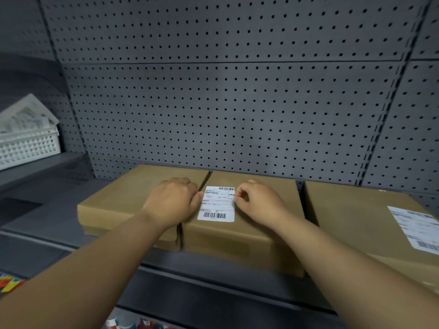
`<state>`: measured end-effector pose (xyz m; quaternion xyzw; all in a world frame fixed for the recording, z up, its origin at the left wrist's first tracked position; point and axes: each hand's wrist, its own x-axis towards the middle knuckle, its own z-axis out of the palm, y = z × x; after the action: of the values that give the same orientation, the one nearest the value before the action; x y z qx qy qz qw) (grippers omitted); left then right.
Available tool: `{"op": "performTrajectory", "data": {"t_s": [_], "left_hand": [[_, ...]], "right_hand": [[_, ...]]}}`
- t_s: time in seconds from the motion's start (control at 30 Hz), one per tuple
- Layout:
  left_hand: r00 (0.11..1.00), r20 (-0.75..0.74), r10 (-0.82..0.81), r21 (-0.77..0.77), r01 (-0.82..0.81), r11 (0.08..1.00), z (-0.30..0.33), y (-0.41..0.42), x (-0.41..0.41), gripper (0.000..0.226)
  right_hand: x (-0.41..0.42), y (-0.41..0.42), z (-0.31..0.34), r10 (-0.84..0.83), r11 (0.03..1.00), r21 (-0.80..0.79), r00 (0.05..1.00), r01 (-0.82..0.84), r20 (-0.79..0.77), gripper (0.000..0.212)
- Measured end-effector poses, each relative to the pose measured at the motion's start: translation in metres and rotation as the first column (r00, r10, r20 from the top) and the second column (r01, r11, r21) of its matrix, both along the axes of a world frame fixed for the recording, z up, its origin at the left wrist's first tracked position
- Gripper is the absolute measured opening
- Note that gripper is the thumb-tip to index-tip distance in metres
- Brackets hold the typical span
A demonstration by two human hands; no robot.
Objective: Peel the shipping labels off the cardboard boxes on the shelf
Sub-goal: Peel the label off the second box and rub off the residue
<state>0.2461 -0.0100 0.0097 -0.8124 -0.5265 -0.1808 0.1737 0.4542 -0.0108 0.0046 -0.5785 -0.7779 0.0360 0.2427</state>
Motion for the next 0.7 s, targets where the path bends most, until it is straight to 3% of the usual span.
{"op": "performTrajectory", "data": {"t_s": [0.07,0.23,0.5,0.7], "left_hand": [[0.998,-0.003,-0.06,-0.036,0.06,0.998,-0.002,0.006,-0.008,0.057],[0.983,-0.054,-0.176,-0.106,0.169,0.98,-0.01,0.021,-0.022,0.037],[0.923,-0.079,-0.377,-0.109,0.368,0.923,-0.015,0.041,-0.034,0.034],[0.905,-0.087,-0.417,-0.131,0.404,0.905,-0.02,0.046,-0.035,0.036]], "right_hand": [[-0.012,0.001,-0.002,-0.017,1.0,0.01,0.999,0.017,0.027,0.014],[-0.036,-0.001,-0.011,-0.058,0.998,0.037,0.981,0.052,0.188,0.018],[-0.045,-0.005,-0.019,-0.173,0.985,0.06,0.935,0.163,0.311,0.025],[-0.052,-0.007,-0.017,-0.196,0.979,0.026,0.886,0.204,0.421,0.032]]}}
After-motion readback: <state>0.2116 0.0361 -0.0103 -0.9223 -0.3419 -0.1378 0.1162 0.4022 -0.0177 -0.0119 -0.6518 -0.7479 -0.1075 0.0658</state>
